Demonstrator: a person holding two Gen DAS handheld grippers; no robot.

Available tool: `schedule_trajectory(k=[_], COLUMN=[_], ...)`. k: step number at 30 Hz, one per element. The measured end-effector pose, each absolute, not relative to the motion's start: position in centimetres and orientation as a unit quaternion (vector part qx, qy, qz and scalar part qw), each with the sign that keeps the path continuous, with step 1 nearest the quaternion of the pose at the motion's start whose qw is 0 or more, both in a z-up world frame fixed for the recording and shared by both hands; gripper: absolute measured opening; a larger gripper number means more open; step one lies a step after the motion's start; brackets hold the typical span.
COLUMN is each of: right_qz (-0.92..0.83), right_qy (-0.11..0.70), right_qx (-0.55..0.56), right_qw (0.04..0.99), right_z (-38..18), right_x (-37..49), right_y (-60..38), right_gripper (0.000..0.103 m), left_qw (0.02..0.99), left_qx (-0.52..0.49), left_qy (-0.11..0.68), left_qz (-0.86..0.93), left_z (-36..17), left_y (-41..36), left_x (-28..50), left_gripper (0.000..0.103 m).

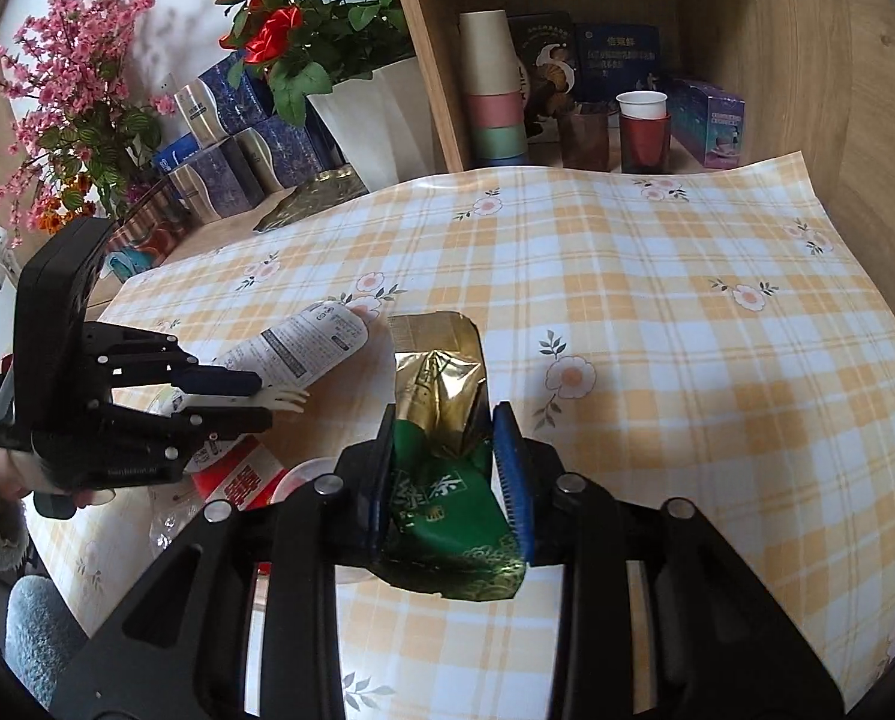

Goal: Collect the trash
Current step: 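Carry the tea bag to the bin with the right gripper while the left drops its item in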

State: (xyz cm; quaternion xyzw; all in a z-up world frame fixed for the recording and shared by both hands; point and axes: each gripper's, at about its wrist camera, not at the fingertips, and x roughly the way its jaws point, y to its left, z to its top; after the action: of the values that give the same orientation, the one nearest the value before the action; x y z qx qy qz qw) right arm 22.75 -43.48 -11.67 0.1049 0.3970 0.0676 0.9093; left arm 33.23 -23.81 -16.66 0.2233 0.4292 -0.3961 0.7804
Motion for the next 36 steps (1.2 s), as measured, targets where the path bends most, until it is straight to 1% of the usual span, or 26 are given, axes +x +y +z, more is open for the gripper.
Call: schedule_trajectory(k=[2,3,7,12,19,25,36], right_qz=[0.07,0.07,0.077,0.084,0.094,0.105,0.132], right_qy=[0.395,0.394,0.387,0.382,0.373,0.361,0.343], right_qx=[0.108,0.11,0.115,0.114,0.123,0.12,0.12], right_qw=[0.91,0.91,0.911,0.913,0.915,0.919,0.922], right_z=[-11.6,-11.5,-10.9,-10.1,-8.5,-7.3,-7.1], right_x=[22.5,22.3,21.5,20.6,18.1,13.9,3.7], right_y=[-43.4,-43.3,-42.8,-41.6,-40.0,-37.2,-31.1], right_gripper=[0.033,0.033,0.033,0.033,0.033,0.033,0.033], left_qw=[0.78,0.784,0.807,0.813,0.825,0.836,0.831], left_qx=[0.218,0.208,0.138,0.131,0.078,0.028,0.004], left_qy=[0.427,0.424,0.418,0.418,0.404,0.384,0.371], left_qz=[-0.404,-0.403,-0.393,-0.384,-0.388,-0.39,-0.413], left_z=[-16.3,-16.1,-14.3,-13.5,-10.5,-8.2,-8.4], left_y=[-23.5,-23.2,-20.9,-19.7,-16.5,-12.7,-6.4], left_x=[32.8,32.8,33.3,32.6,29.6,23.8,10.2], left_gripper=[0.018,0.002,0.002,0.002,0.002,0.002,0.002])
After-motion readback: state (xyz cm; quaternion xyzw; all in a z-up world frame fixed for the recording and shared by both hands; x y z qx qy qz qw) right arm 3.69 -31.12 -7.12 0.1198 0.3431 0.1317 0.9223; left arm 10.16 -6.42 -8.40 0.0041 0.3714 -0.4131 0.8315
